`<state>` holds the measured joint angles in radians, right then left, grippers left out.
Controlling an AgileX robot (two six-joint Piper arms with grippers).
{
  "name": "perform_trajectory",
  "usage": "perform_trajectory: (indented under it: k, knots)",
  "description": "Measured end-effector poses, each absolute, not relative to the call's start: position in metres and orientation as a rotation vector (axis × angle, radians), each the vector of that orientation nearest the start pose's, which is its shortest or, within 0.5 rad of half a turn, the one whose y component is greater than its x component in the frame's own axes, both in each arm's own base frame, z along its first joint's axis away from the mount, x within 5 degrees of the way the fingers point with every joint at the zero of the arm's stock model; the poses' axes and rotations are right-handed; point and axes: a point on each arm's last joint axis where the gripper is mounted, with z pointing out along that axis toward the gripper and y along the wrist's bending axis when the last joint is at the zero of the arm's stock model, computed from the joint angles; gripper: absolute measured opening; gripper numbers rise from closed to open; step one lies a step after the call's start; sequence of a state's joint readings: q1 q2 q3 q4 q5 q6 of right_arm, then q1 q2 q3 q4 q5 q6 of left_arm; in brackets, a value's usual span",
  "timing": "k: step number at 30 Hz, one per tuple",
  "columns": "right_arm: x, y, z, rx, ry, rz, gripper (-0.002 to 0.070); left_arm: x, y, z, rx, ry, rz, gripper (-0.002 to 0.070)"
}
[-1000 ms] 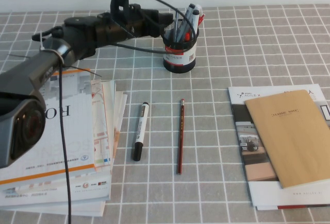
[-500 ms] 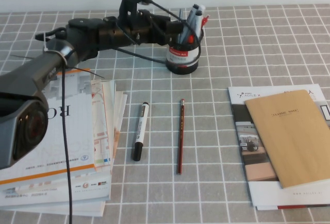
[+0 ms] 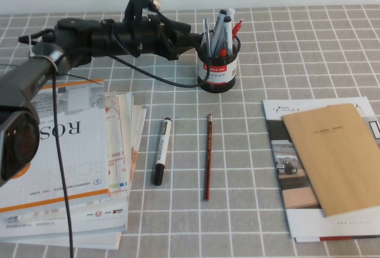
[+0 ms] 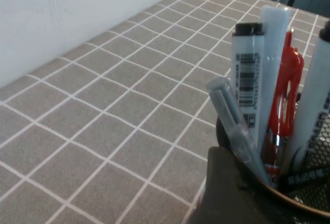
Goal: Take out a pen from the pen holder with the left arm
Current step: 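Take a marker out of the pen holder and lay it on the table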
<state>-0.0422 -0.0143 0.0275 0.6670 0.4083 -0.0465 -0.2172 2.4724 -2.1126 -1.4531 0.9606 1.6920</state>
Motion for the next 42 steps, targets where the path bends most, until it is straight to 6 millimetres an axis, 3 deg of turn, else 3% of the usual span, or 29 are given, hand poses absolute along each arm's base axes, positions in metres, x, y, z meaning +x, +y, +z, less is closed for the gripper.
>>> perform_trajectory:
  k: [9, 21, 27, 42]
  knots:
    - [0.052, 0.020, 0.176, 0.396, 1.816, 0.602, -0.0013, 0.516, -0.189, 0.212, 0.985, 1.556, -0.846, 0.0360]
    - [0.052, 0.020, 0.176, 0.396, 1.816, 0.602, -0.0013, 0.515, -0.217, 0.214, 0.920, 1.548, -0.765, 0.0360]
    - [0.052, 0.020, 0.176, 0.396, 1.816, 0.602, -0.0013, 0.520, -0.219, 0.215, 0.826, 1.576, -0.728, 0.0360]
    - [0.052, 0.020, 0.176, 0.396, 1.816, 0.602, -0.0013, 0.522, -0.222, 0.197, 0.759, 1.628, -0.797, 0.0358]
